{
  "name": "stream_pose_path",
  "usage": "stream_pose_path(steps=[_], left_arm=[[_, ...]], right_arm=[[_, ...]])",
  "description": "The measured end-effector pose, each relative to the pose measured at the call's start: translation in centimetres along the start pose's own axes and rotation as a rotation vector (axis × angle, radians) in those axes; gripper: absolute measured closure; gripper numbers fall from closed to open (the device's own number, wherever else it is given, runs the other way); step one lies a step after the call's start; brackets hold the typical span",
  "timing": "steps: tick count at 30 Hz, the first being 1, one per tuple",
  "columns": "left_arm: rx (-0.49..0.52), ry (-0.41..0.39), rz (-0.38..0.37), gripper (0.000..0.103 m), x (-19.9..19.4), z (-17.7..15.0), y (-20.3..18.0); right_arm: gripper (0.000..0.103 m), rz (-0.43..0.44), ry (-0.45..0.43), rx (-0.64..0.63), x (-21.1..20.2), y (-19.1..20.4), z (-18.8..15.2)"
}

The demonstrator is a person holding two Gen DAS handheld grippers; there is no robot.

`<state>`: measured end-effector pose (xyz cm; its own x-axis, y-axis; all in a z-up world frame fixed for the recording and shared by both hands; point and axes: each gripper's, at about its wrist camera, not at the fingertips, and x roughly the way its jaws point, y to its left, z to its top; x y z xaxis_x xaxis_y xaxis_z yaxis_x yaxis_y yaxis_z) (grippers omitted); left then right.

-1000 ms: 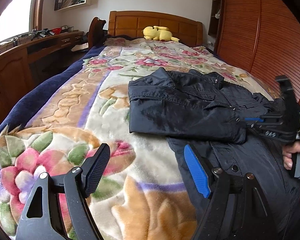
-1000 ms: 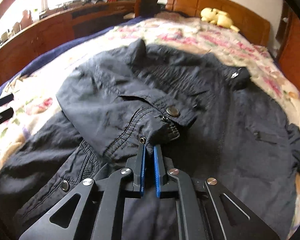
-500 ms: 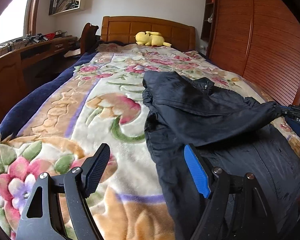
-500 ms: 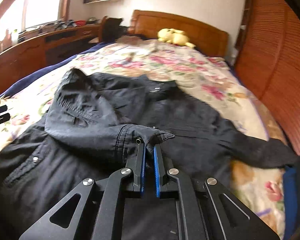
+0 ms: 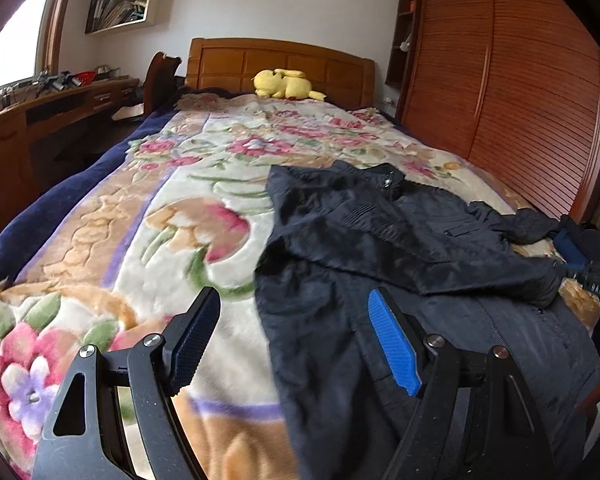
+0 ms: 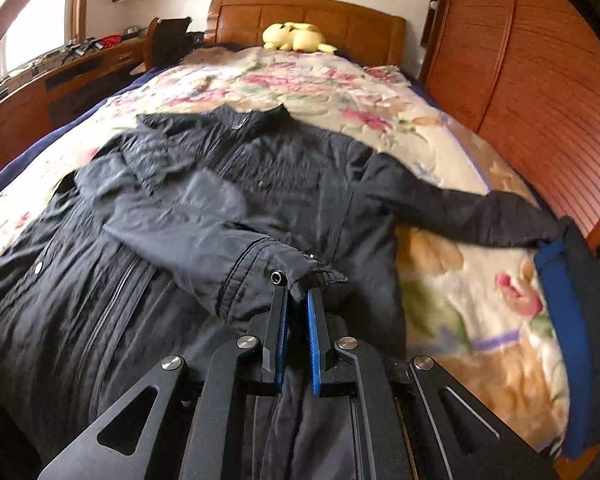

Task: Fold large clothes
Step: 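Pull the cuff further across the jacket front with the right gripper, release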

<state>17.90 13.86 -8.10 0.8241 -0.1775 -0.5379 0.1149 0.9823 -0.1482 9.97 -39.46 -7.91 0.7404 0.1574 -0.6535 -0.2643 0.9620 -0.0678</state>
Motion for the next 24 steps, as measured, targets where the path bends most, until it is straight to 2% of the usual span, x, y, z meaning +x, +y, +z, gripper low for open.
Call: stream_pose_path(steps=[2, 5, 7, 9, 10, 14, 17, 24], left_arm=[[0.008, -0.006, -0.011, 0.026, 0.0, 0.3, -0.9], [0.029, -0.01, -0.031, 0.026, 0.2, 0.9, -2.5], [0.044, -0.015, -0.053, 0.026, 0.3, 1.1, -3.8], [0.064, -0.015, -0.075, 0.026, 0.5, 1.3, -5.2], [0.076, -0.014, -0.086, 0.026, 0.5, 1.4, -5.9], [0.114, -0.004, -0.122, 0.026, 1.2, 1.4, -8.5], [0.126, 0.022, -0.164, 0.026, 2.3, 1.1, -10.3], [0.157, 0.073, -0.228, 0.026, 4.2, 0.5, -14.0]], right_arm=[[0.094, 0.034, 0.037, -0.003, 0.5, 0.1, -0.3], [0.086, 0.073, 0.061, -0.02, 0.3, 0.6, -0.6], [0.076, 0.116, 0.075, -0.041, 0.0, 0.1, -0.1], [0.061, 0.128, 0.072, -0.07, -0.3, 0.3, -0.2], [0.059, 0.131, 0.066, -0.077, -0.8, 0.0, -0.2], [0.057, 0.145, 0.021, -0.055, -1.0, -1.8, 0.1], [0.057, 0.114, 0.001, -0.033, -0.3, -3.3, 0.4], [0.057, 0.06, 0.023, 0.01, 3.9, -6.9, 1.6]])
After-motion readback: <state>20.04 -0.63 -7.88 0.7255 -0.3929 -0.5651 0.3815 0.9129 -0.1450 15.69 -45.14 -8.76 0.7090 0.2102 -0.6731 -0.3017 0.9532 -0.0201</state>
